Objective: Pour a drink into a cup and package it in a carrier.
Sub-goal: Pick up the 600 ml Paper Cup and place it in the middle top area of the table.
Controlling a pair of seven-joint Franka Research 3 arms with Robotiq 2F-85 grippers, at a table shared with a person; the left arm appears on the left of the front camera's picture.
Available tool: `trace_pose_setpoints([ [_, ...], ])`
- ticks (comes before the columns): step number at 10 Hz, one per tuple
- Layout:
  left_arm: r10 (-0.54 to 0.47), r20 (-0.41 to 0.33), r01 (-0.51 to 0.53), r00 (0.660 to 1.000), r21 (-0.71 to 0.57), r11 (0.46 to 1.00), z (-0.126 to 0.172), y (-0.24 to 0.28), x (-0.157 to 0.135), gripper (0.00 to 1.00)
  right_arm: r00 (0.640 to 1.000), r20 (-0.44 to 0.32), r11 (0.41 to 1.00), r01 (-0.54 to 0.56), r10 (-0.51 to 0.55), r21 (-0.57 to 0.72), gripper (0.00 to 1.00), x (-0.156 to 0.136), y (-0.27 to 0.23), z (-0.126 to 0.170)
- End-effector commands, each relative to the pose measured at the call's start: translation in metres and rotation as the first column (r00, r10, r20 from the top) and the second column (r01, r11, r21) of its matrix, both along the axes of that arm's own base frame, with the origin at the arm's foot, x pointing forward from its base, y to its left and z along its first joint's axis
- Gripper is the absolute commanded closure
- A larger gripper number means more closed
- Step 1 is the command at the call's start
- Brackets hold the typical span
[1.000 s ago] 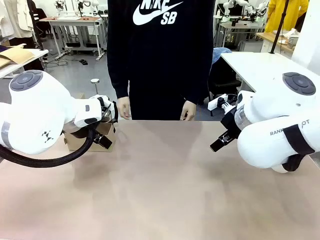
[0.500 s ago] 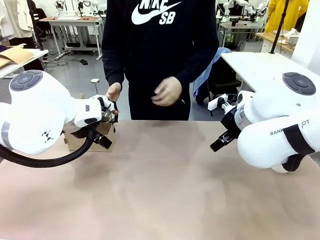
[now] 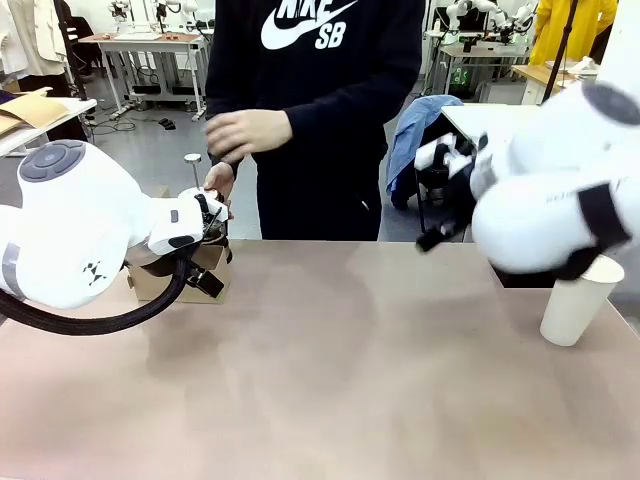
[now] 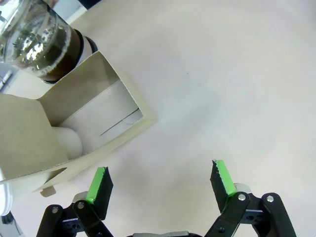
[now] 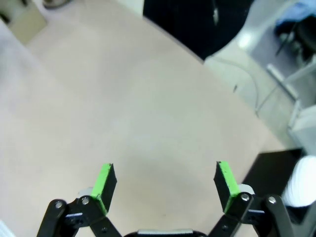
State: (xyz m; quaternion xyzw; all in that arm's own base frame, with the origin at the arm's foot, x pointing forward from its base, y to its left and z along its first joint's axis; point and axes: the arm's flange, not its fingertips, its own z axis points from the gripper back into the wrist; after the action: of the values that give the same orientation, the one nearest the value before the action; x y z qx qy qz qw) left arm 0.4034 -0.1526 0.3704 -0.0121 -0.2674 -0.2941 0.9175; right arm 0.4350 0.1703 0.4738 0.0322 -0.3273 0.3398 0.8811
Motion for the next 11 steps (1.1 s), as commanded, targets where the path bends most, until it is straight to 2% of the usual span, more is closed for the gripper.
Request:
trace_pose_setpoints([
  [1,0.001,0.000,-0.001,1.000,0.000,1.000,0.000,0.000,0.000,0.00,0.987,-0.018,0.985,-0.160,0.161,0.069,0.00,0.017,-0.057,0.073],
  [2,0.001,0.000,-0.001,1.000,0.000,1.000,0.000,0.000,0.000,0.00,0.978,-0.005,0.970,-0.205,0.207,0.129,0.00,0.021,-0.096,0.102],
  [3,0.001,0.000,-0.001,1.000,0.000,1.000,0.000,0.000,0.000,0.00,0.978,0.004,0.954,-0.206,0.210,0.218,0.00,0.027,-0.139,0.120],
  [4,0.001,0.000,-0.001,1.000,0.000,1.000,0.000,0.000,0.000,0.00,0.961,0.024,0.925,-0.271,0.274,0.265,0.00,0.028,-0.186,0.126],
  [5,0.001,0.000,-0.001,1.000,0.000,1.000,0.000,0.000,0.000,0.00,0.942,0.076,0.888,-0.333,0.327,0.315,0.00,0.027,-0.237,0.122],
  [6,0.001,0.000,-0.001,1.000,0.000,1.000,0.000,0.000,0.000,0.00,0.914,0.133,0.860,-0.407,0.384,0.309,0.00,0.018,-0.272,0.109],
  [8,0.001,0.000,-0.001,1.000,0.000,1.000,0.000,0.000,0.000,0.00,0.872,0.233,0.796,-0.488,0.430,0.358,0.00,-0.004,-0.335,0.062],
  [9,0.001,0.000,-0.001,1.000,0.000,1.000,0.000,0.000,0.000,0.00,0.849,0.332,0.742,-0.523,0.411,0.419,0.00,-0.013,-0.371,0.032],
  [11,0.001,0.000,-0.001,1.000,0.000,1.000,0.000,0.000,0.000,0.00,0.829,0.434,0.680,-0.546,0.353,0.489,0.00,-0.024,-0.406,-0.014],
])
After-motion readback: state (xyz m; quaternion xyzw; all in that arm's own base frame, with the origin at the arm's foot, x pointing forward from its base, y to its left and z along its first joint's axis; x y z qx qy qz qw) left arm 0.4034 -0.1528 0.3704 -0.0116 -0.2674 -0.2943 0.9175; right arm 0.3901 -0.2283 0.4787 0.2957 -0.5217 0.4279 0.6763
